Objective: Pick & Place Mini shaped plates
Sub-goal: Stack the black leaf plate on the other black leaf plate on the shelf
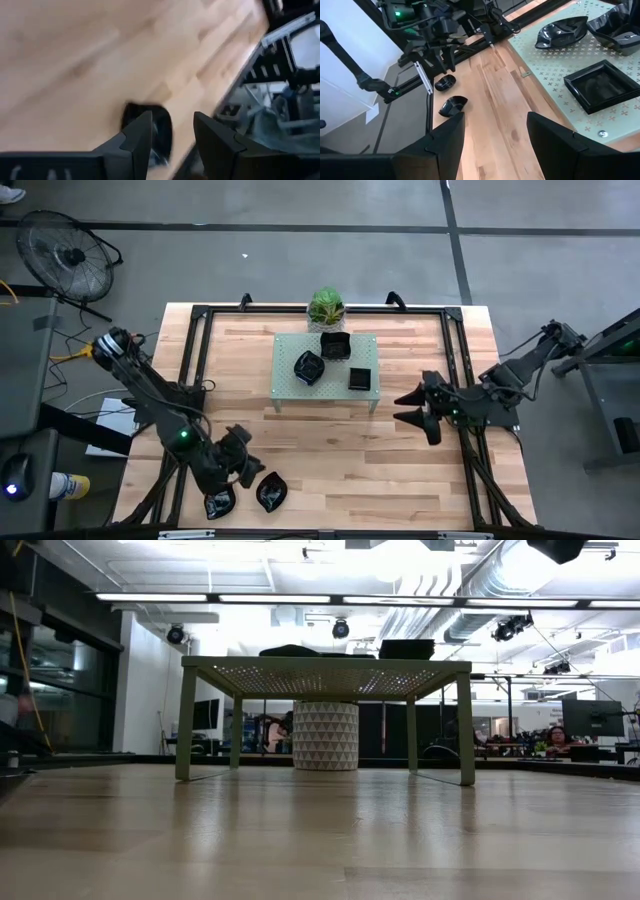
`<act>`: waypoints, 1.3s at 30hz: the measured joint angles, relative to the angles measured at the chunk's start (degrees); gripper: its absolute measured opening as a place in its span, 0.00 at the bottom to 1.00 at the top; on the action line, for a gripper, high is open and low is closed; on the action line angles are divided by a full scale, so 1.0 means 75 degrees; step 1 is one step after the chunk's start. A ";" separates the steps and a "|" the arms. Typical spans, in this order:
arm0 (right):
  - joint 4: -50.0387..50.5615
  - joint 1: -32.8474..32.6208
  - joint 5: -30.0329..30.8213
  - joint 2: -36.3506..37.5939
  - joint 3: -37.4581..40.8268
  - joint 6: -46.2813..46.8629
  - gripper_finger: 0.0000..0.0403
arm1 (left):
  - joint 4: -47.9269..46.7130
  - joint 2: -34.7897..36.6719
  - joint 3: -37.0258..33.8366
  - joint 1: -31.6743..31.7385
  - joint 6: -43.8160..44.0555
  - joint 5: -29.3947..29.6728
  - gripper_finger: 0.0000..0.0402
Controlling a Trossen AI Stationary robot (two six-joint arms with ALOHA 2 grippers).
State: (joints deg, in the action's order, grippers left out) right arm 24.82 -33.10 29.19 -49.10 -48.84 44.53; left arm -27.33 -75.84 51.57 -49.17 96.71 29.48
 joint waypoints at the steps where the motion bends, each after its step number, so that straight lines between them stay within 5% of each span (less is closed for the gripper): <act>1: 0.0001 -0.0033 0.0003 0.0000 0.0000 0.0001 0.52 | 0.0041 -0.0074 0.0062 0.0000 0.0118 -0.0179 0.36; 20: 0.0012 -0.0059 -0.0064 0.0000 -0.0003 0.0010 0.52 | -0.0319 -0.1565 0.0282 0.0076 0.2672 -0.1882 0.36; 39: 0.0015 -0.0059 0.0083 0.0000 -0.0006 0.0003 0.52 | 0.0029 -0.2127 0.0279 0.1075 0.1958 -0.3865 0.36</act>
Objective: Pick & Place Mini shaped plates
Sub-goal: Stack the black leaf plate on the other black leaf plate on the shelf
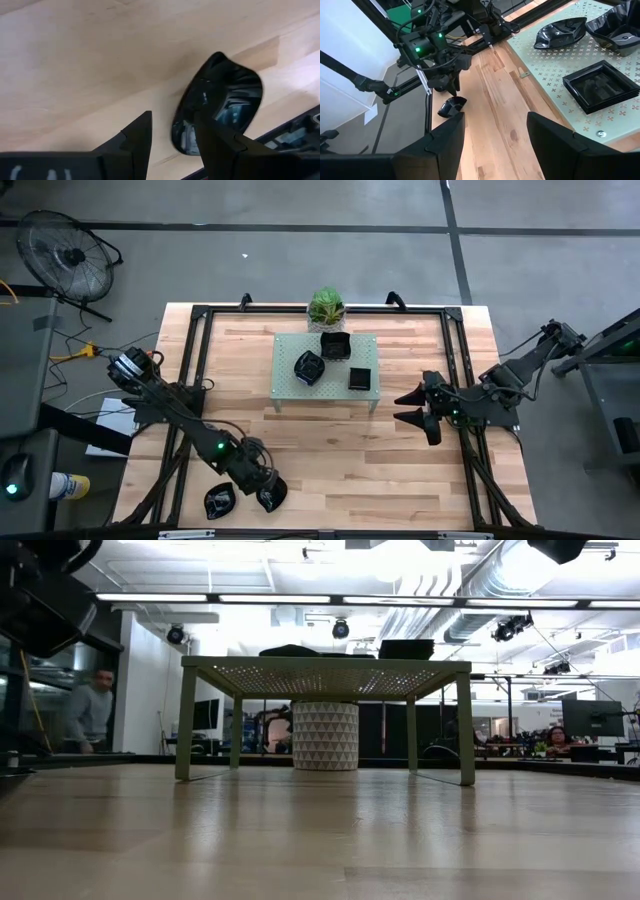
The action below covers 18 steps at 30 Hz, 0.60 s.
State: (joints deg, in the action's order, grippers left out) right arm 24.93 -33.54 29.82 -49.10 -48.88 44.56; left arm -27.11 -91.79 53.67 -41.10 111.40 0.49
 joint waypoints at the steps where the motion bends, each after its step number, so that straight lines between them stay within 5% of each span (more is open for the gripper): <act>1: 0.0000 0.0000 0.0014 0.0000 0.0000 -0.0009 0.52 | -0.0060 0.0000 0.0000 0.0000 -0.0020 -0.0021 0.36; 18: 0.0009 0.0003 -0.0022 0.0000 -0.0003 -0.0146 0.52 | 0.0542 -0.0551 -0.0006 0.0032 -0.0280 -0.0309 0.36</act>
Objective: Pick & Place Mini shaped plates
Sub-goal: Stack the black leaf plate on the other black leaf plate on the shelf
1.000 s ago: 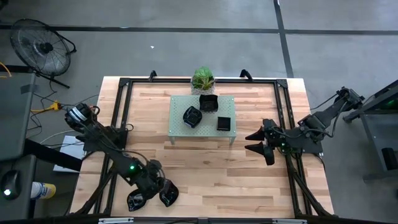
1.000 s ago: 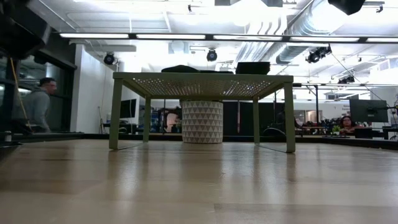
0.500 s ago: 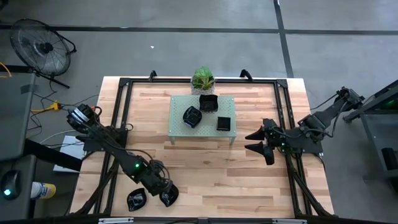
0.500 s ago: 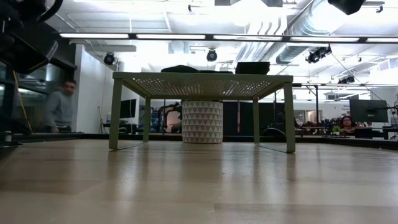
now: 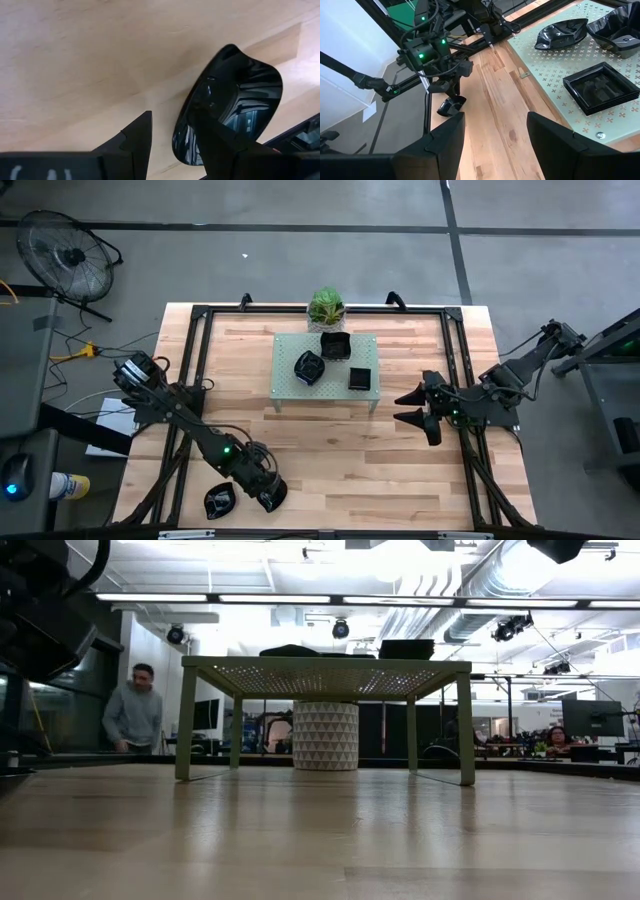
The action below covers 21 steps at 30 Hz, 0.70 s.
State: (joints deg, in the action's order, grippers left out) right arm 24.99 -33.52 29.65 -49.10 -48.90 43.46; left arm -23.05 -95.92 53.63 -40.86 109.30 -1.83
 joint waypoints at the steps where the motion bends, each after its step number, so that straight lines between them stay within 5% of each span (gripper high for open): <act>1: 0.0000 0.0000 -0.0003 0.0000 0.0000 0.0000 0.52 | 0.0005 0.0000 0.0000 0.0000 0.0000 0.0000 0.36; 8: 0.0000 0.0000 -0.0006 0.0000 0.0000 0.0000 0.52 | 0.0020 0.0000 0.0000 0.0000 0.0003 -0.0030 0.34; 21: 0.0000 0.0000 -0.0063 0.0000 0.0000 -0.0003 0.52 | 0.0026 0.0000 0.0000 0.0000 -0.0008 -0.0105 0.12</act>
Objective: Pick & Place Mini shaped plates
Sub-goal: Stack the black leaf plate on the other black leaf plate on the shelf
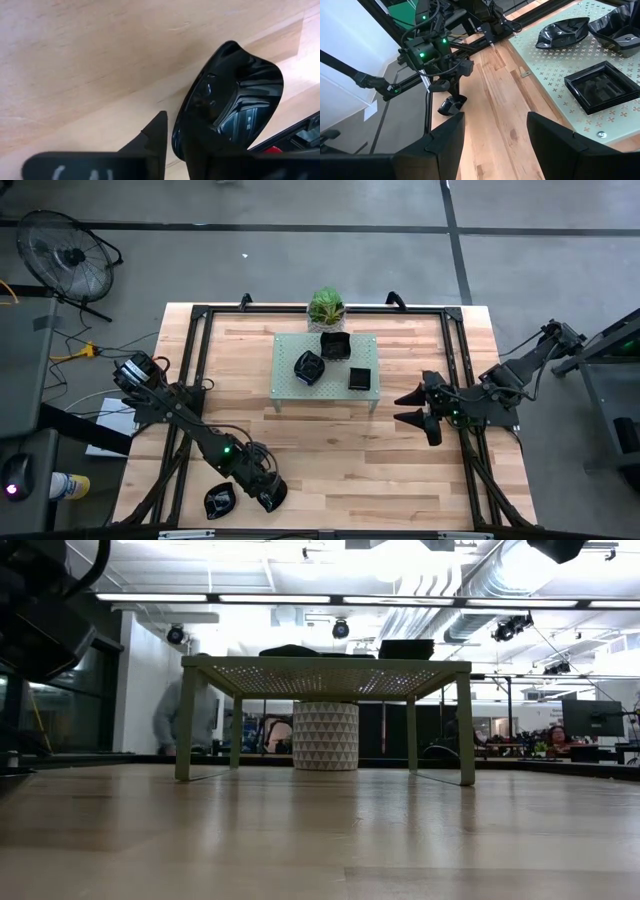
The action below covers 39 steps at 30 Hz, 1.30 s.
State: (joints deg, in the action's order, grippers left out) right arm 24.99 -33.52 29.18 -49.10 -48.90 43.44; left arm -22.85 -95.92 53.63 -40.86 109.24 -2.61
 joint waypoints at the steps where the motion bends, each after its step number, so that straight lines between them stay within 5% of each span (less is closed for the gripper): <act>1: 0.0000 0.0000 -0.0009 0.0000 0.0000 0.0000 0.52 | 0.0000 0.0000 0.0000 0.0000 -0.0001 0.0000 0.11; 10: 0.0000 0.0000 -0.0024 0.0000 0.0000 0.0000 0.52 | 0.0079 0.0003 0.0000 -0.0003 -0.0159 -0.0003 0.01; 27: 0.0003 0.0000 -0.0076 0.0000 0.0000 0.0000 0.52 | 0.0222 0.0467 -0.0003 -0.0003 -0.0336 0.0086 0.00; 39: 0.0117 -0.0003 -0.0126 0.0000 0.0000 -0.0002 0.52 | 0.0127 0.1636 0.0000 0.0000 -0.0333 0.1282 0.00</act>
State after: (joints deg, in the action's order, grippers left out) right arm 25.87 -33.54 28.23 -49.10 -48.90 43.43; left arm -21.90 -83.65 53.63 -40.86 106.74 7.00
